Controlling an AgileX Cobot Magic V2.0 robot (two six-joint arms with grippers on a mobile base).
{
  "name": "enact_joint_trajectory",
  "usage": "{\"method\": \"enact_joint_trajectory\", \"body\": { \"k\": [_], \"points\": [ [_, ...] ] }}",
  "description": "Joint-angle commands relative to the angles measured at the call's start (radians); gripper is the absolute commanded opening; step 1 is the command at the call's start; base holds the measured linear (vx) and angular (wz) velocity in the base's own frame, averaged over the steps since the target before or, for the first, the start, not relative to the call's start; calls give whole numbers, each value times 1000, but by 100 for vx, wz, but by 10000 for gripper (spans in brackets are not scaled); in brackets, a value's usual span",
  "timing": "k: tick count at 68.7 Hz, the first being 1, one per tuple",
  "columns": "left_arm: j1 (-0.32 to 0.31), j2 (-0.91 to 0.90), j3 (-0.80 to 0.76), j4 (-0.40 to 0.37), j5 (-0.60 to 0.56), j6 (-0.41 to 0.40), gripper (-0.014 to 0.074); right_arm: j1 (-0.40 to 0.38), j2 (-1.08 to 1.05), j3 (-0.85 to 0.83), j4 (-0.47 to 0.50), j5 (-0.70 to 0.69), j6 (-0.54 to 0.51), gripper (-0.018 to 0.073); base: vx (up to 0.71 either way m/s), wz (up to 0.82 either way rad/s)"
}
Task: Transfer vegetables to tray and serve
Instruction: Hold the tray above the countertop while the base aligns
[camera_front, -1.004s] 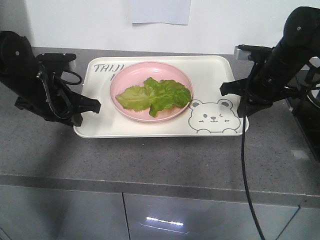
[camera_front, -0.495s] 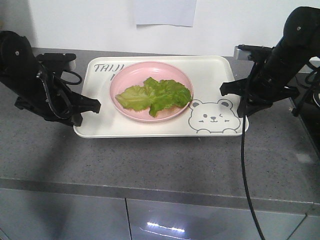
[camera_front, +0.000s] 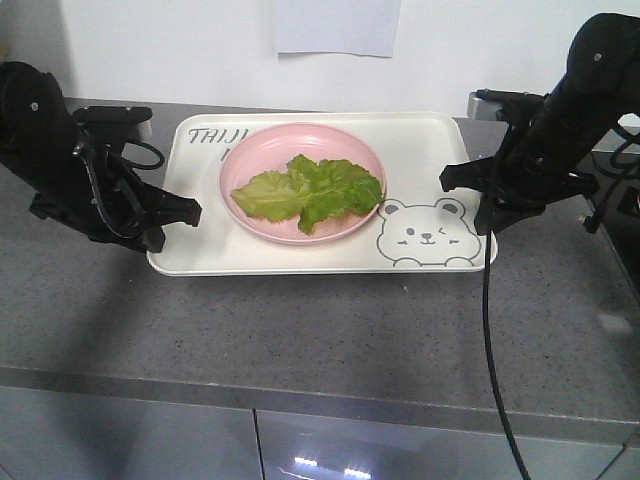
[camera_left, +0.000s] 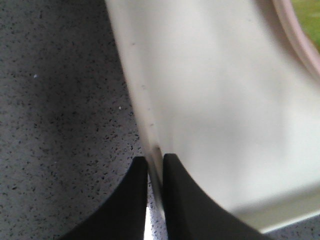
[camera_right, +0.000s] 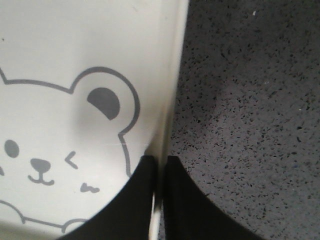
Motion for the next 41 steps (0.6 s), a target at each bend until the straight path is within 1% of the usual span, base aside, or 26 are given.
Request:
{"method": "enact_joint_trajectory", "body": {
  "k": [1,41],
  "points": [
    [-27,-55,-36,-131,-90,30,-6,18,-63,-26,134,25,-23,-4,3,0],
    [-27,-55,-36,-131,-90,30,-6,18,-63,-26,134,25,-23,-4,4,-2]
  ]
}}
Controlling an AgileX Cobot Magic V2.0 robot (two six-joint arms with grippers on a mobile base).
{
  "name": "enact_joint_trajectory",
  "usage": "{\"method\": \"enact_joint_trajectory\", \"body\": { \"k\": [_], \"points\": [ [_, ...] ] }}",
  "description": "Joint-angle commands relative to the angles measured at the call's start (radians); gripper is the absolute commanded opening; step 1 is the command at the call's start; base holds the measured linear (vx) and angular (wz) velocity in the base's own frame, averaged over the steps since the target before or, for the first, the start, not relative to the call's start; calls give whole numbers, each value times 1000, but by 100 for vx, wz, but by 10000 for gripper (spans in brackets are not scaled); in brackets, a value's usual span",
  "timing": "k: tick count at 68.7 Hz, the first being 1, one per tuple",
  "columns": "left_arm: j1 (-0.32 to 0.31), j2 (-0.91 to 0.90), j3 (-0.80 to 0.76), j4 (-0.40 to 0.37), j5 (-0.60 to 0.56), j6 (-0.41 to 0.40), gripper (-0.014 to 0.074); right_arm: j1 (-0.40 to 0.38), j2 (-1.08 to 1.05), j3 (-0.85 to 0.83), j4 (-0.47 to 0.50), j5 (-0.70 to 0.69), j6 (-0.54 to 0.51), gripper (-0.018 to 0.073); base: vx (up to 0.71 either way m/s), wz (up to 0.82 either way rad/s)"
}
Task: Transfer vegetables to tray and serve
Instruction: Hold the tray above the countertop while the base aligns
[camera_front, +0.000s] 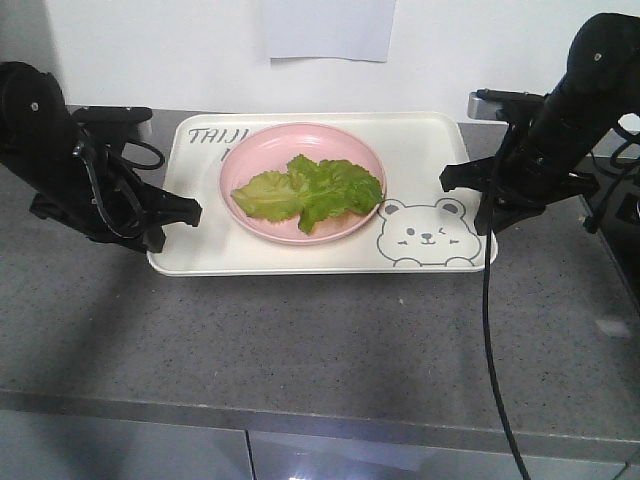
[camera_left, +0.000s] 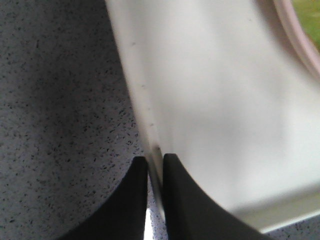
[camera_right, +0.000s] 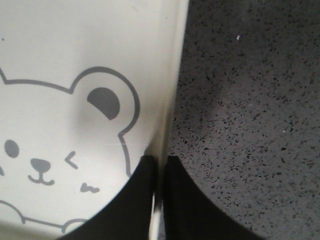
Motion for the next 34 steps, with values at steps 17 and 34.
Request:
{"method": "enact_joint_trajectory", "body": {
  "k": [17,34],
  "points": [
    [-27,-55,-36,-131,-90,30,-6,18,-63,-26,133,25,-23,-4,4,-2],
    [-27,-55,-36,-131,-90,30,-6,18,-63,-26,134,25,-23,-4,2,-2]
  ]
}}
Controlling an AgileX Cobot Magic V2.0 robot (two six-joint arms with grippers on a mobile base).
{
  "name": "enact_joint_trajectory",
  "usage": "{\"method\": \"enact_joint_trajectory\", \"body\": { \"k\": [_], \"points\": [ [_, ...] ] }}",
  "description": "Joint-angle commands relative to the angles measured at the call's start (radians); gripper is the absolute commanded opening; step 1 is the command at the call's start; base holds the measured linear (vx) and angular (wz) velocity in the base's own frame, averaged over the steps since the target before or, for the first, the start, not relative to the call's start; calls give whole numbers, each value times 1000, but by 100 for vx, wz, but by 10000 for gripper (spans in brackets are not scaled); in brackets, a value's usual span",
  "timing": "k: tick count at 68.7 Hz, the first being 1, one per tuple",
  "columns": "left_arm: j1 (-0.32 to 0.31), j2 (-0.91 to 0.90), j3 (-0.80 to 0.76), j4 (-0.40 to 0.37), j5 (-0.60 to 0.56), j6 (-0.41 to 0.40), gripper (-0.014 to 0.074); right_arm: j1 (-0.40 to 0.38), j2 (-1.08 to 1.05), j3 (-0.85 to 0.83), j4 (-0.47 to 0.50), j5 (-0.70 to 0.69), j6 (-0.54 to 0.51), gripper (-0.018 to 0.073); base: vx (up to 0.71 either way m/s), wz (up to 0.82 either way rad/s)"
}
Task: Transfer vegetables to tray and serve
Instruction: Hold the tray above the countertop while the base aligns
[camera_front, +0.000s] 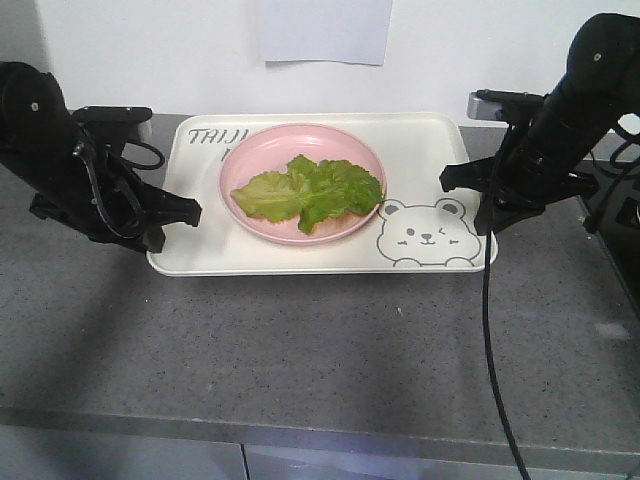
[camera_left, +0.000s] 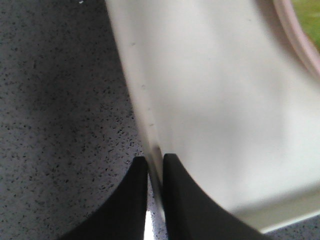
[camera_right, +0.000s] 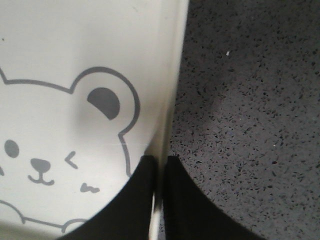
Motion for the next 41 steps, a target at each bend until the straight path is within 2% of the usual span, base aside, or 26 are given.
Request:
{"method": "enact_joint_trajectory", "body": {
  "k": [1,41],
  "points": [
    [-27,-55,-36,-131,-90,30,-6,18,-63,-26,134,24,-23,-4,2,-2],
    [-27,-55,-36,-131,-90,30,-6,18,-63,-26,134,24,-23,-4,3,-2]
  ]
}}
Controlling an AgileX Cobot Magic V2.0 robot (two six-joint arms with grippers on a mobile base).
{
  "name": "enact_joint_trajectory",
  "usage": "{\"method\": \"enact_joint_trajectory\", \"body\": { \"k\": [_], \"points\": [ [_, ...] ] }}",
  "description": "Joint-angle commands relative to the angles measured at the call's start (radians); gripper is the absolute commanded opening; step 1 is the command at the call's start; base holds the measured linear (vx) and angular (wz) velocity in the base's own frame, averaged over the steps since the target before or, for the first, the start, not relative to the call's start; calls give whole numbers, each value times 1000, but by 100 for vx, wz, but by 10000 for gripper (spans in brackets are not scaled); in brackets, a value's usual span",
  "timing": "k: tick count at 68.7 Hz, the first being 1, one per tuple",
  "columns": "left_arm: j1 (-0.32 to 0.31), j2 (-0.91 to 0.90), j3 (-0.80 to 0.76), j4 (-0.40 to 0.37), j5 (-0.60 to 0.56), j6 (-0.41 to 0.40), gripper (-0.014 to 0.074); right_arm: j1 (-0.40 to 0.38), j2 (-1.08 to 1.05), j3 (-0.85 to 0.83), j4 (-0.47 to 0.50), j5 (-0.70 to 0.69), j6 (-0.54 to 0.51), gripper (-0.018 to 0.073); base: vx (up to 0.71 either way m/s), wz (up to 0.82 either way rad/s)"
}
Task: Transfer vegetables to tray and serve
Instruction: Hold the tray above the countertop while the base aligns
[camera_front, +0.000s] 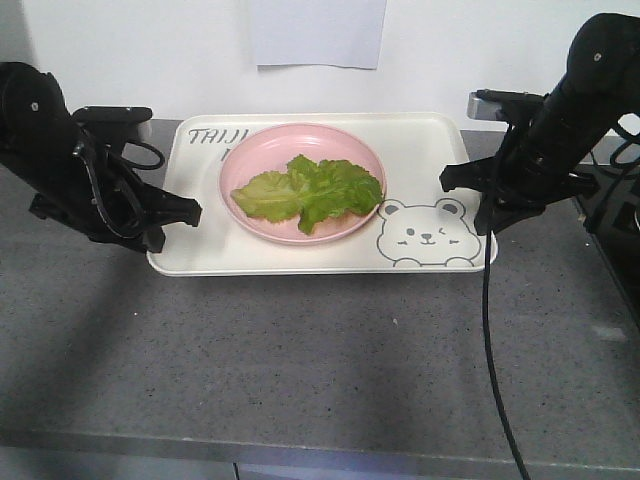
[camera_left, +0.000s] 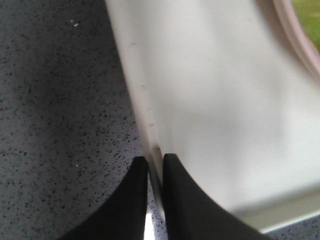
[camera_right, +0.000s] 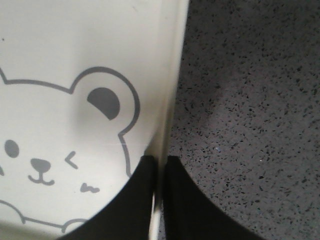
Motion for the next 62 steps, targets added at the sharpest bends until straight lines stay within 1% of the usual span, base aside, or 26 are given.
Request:
{"method": "enact_joint_trajectory", "body": {
  "k": [1,62],
  "points": [
    [-27,-55,-36,-131,-90,30,-6,18,-63,-26,134,24,-23,-4,4,-3],
    [-27,-55,-36,-131,-90,30,-6,18,-63,-26,134,24,-23,-4,4,-4]
  ]
}}
